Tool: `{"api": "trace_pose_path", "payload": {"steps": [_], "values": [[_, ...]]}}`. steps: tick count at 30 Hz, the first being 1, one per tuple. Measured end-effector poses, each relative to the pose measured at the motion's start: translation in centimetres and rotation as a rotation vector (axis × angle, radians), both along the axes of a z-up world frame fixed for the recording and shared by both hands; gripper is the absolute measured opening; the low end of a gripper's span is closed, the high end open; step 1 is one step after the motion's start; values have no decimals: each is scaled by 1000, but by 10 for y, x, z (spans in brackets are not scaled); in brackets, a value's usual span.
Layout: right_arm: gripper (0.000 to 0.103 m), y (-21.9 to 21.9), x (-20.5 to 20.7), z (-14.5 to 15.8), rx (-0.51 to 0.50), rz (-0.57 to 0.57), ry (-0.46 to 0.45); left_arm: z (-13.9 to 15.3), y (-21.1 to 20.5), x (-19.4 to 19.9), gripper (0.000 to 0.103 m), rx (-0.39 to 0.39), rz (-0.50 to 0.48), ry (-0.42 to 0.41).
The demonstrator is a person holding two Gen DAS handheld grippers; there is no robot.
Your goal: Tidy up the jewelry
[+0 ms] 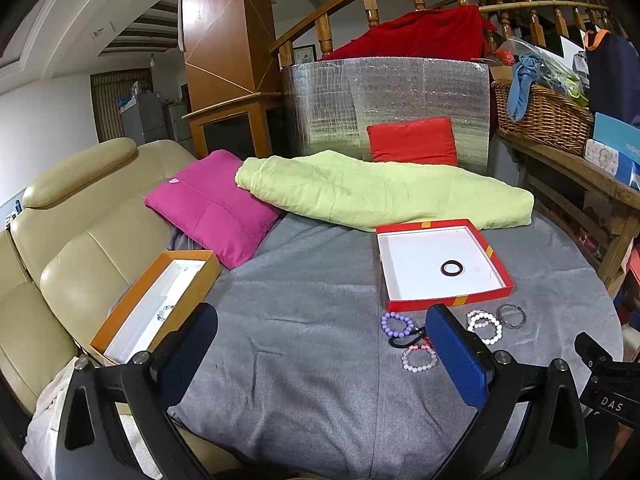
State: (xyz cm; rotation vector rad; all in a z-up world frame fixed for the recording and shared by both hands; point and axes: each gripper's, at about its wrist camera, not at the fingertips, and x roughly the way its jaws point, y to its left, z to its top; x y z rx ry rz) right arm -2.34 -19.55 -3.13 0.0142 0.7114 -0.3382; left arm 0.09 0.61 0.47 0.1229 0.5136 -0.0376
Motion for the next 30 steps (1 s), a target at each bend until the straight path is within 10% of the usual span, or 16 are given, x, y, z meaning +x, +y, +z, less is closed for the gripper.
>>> {"api": "trace_pose_path", "payload": {"steps": [30], "values": [[103, 1, 6, -9, 12, -4, 22, -5, 2, 1, 103, 12, 2, 3]]}}
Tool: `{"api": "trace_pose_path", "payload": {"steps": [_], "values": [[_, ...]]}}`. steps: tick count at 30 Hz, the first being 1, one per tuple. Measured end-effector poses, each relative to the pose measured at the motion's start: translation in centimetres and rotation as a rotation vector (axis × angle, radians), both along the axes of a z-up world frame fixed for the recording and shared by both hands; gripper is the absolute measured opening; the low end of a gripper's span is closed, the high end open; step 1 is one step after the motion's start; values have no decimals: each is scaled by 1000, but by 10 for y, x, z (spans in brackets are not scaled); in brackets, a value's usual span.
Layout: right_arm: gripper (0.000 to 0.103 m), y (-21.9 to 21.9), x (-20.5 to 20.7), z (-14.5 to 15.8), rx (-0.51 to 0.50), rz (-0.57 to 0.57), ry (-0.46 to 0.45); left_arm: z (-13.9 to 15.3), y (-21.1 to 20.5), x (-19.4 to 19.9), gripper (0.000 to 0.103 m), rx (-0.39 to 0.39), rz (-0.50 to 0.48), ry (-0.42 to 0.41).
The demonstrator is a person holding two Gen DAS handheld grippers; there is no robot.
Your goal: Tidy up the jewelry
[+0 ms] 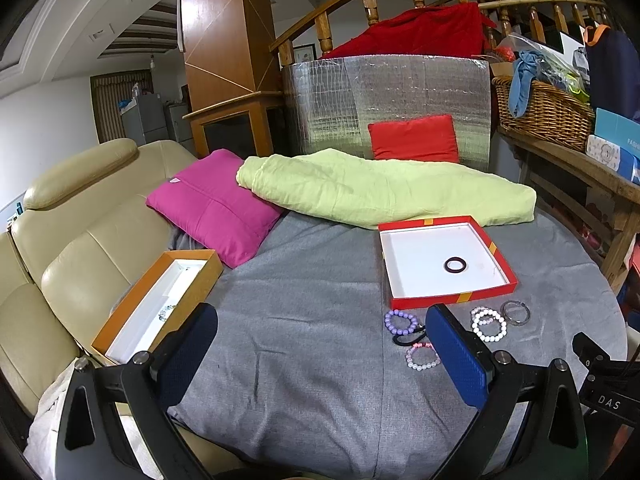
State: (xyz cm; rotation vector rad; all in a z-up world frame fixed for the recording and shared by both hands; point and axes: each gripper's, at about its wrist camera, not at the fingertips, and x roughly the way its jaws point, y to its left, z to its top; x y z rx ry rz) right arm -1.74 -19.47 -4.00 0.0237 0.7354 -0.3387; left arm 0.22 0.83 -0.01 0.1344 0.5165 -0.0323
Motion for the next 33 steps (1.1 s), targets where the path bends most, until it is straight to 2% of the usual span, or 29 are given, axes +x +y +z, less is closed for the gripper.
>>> {"api": "trace_pose_path", "payload": {"steps": [33], "values": [[103, -1, 7, -10, 7, -5, 13, -10, -1, 9, 103, -1, -4, 24]]}}
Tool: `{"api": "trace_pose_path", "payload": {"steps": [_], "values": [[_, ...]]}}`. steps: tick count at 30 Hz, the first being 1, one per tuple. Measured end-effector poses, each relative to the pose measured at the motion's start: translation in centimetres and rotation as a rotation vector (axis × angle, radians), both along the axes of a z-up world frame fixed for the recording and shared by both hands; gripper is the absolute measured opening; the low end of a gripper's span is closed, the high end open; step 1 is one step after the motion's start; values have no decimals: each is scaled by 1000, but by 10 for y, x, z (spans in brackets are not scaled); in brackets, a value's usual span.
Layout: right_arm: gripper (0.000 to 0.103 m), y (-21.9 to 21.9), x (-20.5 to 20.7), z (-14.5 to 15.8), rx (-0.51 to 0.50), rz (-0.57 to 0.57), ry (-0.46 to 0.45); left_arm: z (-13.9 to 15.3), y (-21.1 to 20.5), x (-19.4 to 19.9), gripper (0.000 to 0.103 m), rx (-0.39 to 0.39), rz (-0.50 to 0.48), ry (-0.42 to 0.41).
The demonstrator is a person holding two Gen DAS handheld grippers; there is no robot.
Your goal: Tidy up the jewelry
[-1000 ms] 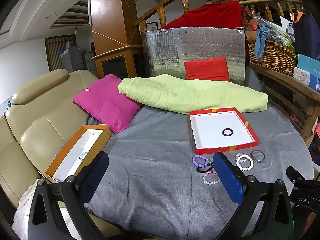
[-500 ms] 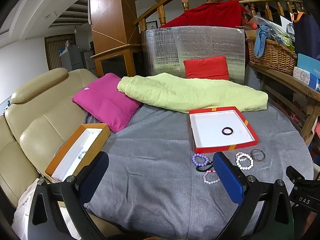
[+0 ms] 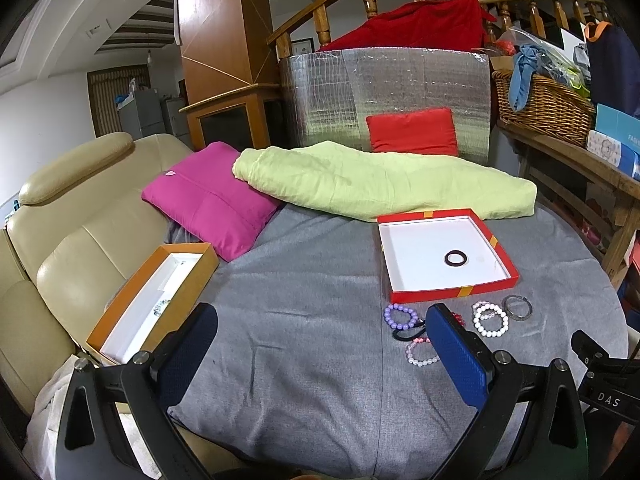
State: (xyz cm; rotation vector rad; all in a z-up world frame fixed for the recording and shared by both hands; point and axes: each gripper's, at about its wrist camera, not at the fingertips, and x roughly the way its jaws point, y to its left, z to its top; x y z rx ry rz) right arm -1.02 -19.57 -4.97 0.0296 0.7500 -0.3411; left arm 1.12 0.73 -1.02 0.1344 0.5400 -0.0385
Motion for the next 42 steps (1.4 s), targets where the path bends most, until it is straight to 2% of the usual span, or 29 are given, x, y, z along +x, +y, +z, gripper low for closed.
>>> {"api": "trace_pose_path", "payload": {"steps": [9, 14, 17, 19, 23, 26, 28, 29, 31, 33, 35, 37, 39, 41, 42], "values": [[103, -14, 15, -11, -5, 5, 16, -19, 0, 21, 103, 8, -8, 38], [103, -54, 40, -41, 63, 65, 52, -67, 6, 70, 103, -24, -70, 191], [103, -83, 65, -71, 68, 53, 117, -112, 5, 112, 103, -24, -108, 343], [98, -101, 82, -88, 114, 40, 151, -133, 4, 130, 103, -45, -117, 398], [79, -130, 116, -115, 236, 17, 193, -163, -4, 160, 103, -83, -145, 497], [65, -142, 140, -131, 294, -5, 216, -175, -15, 173, 102, -78, -169, 523], [53, -143, 149, -140, 311, -17, 233, -179, -22, 179, 95, -92, -190, 543], [40, -143, 154, -146, 315, -26, 252, -181, -24, 182, 92, -99, -197, 553], [32, -139, 159, -146, 277, -36, 247, -186, -31, 192, 84, -128, -215, 582], [9, -137, 161, -146, 259, -30, 239, -190, -34, 205, 66, -165, -231, 620], [6, -136, 161, -146, 251, -38, 230, -191, -37, 214, 66, -190, -235, 615], [4, -136, 161, -144, 252, -41, 223, -189, -42, 218, 58, -194, -245, 604], [3, -137, 159, -141, 253, -42, 201, -190, -45, 221, 44, -212, -253, 601], [3, -137, 158, -137, 254, -41, 183, -191, -47, 223, 35, -222, -264, 607], [4, -136, 156, -135, 253, -37, 168, -191, -46, 227, 25, -227, -271, 611]]}}
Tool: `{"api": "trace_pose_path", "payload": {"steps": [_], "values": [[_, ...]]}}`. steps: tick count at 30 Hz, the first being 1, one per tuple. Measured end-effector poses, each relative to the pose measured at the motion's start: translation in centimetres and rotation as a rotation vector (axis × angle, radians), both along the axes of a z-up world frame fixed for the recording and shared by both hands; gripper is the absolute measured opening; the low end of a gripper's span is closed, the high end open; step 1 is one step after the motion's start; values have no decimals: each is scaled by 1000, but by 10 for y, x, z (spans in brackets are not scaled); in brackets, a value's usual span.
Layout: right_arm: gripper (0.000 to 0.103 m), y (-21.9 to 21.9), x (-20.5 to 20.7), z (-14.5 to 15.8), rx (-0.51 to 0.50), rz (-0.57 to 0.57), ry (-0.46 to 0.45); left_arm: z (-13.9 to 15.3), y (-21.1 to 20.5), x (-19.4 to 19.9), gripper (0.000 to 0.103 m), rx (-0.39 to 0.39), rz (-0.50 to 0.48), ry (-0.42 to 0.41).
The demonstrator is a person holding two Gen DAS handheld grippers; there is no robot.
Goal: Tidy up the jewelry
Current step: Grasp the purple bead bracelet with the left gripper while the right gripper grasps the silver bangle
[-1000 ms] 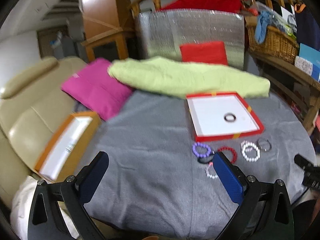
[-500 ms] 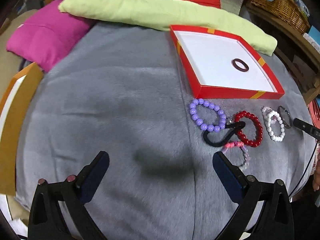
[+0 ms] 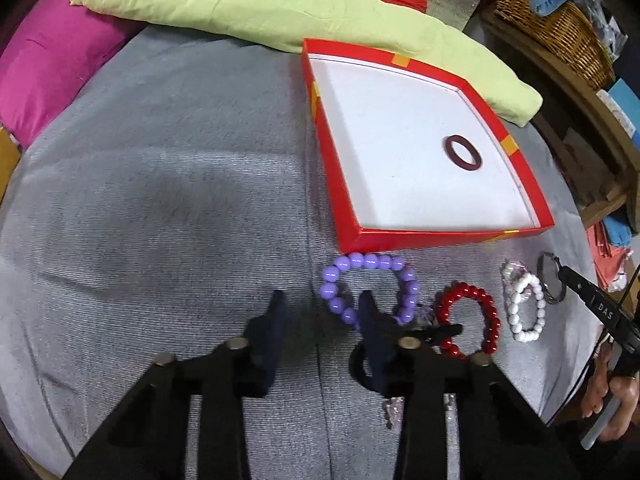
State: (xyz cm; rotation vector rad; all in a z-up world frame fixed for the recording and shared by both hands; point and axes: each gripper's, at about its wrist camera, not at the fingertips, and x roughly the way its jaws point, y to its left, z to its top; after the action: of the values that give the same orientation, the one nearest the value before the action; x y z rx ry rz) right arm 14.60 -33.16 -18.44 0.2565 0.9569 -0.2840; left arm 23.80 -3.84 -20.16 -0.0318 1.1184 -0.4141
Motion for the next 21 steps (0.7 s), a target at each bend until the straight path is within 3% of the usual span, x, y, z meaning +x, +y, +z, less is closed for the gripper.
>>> {"api": "trace_pose_path", "payload": {"steps": [2, 7, 15, 18, 21], "values": [[4, 2, 1, 5, 0, 11, -22, 1, 1, 2, 17, -29, -14, 11], [4, 6, -5, 18, 33, 29, -87, 4, -9, -3, 6, 16, -38, -56], [4, 9, -13, 40, 123, 52, -206, 17, 7, -6, 3, 47, 5, -128], [4, 14, -11, 44, 127, 59, -233, 31, 24, -11, 3, 18, 24, -174], [4, 17, -6, 42, 127, 59, -225, 28, 20, -7, 3, -28, 5, -141]]}}
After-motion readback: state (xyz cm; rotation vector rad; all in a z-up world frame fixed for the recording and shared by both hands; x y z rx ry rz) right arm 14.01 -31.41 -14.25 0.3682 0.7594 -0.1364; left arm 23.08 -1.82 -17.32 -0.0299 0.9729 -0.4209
